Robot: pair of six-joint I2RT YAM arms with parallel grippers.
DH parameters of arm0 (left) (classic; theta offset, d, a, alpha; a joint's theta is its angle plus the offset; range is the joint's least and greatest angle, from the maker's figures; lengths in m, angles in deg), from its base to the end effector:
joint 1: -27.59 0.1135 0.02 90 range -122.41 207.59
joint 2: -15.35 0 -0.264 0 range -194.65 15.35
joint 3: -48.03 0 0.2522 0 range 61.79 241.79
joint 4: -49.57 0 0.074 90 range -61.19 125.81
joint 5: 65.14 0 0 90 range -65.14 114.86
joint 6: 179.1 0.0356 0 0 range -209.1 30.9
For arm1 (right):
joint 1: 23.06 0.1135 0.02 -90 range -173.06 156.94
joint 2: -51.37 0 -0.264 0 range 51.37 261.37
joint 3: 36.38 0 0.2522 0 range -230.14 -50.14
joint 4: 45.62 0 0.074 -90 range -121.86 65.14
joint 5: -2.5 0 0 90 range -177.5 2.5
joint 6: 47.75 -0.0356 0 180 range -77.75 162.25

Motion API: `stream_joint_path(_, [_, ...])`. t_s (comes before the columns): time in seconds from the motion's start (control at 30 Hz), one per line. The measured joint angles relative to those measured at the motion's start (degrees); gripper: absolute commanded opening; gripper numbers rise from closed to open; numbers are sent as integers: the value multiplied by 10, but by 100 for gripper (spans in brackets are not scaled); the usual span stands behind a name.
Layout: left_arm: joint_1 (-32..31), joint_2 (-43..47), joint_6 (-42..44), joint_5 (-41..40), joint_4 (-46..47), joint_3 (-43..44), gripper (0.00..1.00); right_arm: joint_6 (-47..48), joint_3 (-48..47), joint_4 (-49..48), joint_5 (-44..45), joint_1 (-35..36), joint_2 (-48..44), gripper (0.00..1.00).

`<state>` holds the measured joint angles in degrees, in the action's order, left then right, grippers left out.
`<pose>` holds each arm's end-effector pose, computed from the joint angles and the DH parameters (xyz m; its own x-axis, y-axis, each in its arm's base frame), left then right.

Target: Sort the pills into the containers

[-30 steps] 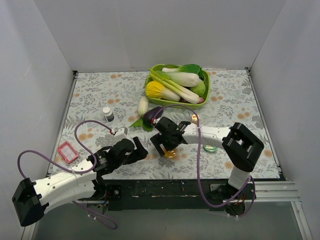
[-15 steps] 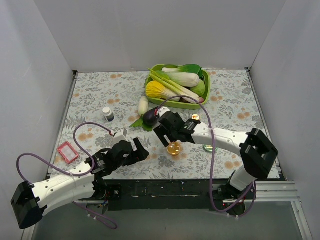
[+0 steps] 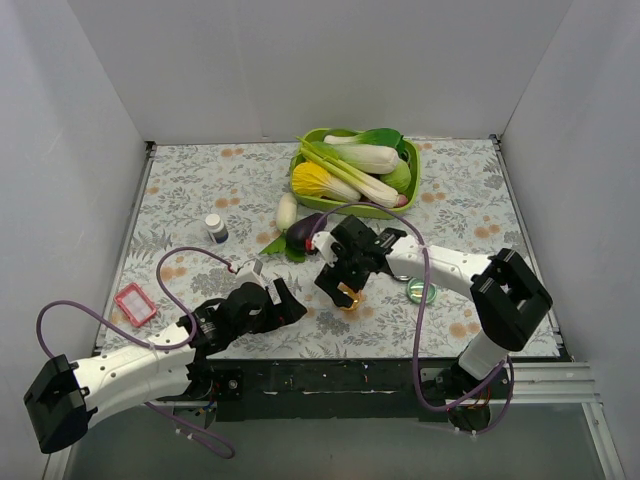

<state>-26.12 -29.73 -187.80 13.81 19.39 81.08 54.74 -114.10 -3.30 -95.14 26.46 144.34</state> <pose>0.1008 -0.1257 0.1747 -0.6388 -0.7692 -0.0153 -0.5000 0.4301 -0.7516 0.2143 0.2583 0.2186 -0.3619 -0.7542 -0.5478 -0.8997 0.4364 -0.0064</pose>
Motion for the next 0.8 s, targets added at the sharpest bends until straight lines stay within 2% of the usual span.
stream_joint_path(0.13, [0,3,-4,2,16,-2,85,-12,61,-8,-11,1,-5,98])
stream_joint_path(0.33, [0,2,-9,9,36,-11,85,-66,147,-61,9,11,-80,98])
stream_joint_path(0.53, [0,-17,-9,15,53,-11,85,-89,148,-96,24,17,-82,98])
stream_joint_path(0.8, [0,-26,-9,20,62,-11,85,-93,110,-96,44,31,-28,98])
